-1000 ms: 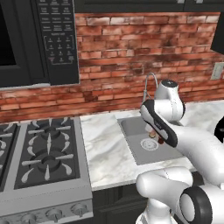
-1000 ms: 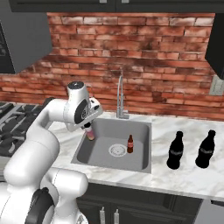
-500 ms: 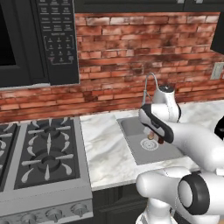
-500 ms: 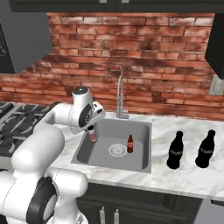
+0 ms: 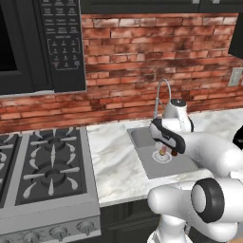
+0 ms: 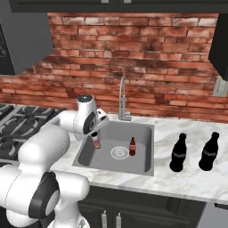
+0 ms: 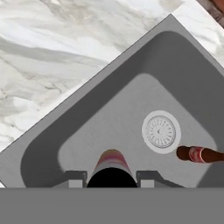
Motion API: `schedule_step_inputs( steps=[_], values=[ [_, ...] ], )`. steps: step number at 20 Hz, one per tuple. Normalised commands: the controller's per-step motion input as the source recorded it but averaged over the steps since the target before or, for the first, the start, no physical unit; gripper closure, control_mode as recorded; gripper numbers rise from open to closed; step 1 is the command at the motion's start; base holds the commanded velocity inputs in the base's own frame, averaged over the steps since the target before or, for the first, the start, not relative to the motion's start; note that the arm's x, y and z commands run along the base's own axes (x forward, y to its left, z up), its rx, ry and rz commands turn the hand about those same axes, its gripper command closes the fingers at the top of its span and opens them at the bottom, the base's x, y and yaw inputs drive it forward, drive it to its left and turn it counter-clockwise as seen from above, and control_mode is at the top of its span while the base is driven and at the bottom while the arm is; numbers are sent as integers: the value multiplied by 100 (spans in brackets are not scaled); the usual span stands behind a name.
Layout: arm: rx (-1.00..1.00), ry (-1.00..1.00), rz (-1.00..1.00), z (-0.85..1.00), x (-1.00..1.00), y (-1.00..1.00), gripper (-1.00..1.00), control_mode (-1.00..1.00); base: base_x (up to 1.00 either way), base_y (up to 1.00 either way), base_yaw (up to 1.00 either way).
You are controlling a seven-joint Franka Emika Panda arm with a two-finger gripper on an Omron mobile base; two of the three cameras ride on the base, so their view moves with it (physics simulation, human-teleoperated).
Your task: Place the large bottle from the dining counter next to the other large bottle outside the sink, and place the small bottle from the dining counter next to the other small bottle inside the sink.
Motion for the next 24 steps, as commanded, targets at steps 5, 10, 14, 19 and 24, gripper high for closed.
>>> schedule_step_inputs(
  steps=[5, 10, 14, 19, 24],
  values=[
    [0, 0, 0, -29, 9, -4, 100, -100, 0, 0, 0],
    [0, 0, 0, -24, 10, -4, 100, -100, 0, 0, 0],
    [0, 0, 0, -26, 11, -3, 100, -100, 0, 0, 0],
    [0, 0, 0, -27, 13, -3, 100, -100, 0, 0, 0],
    [2, 0, 0, -27, 11, -3, 100, -100, 0, 0, 0]
  ],
)
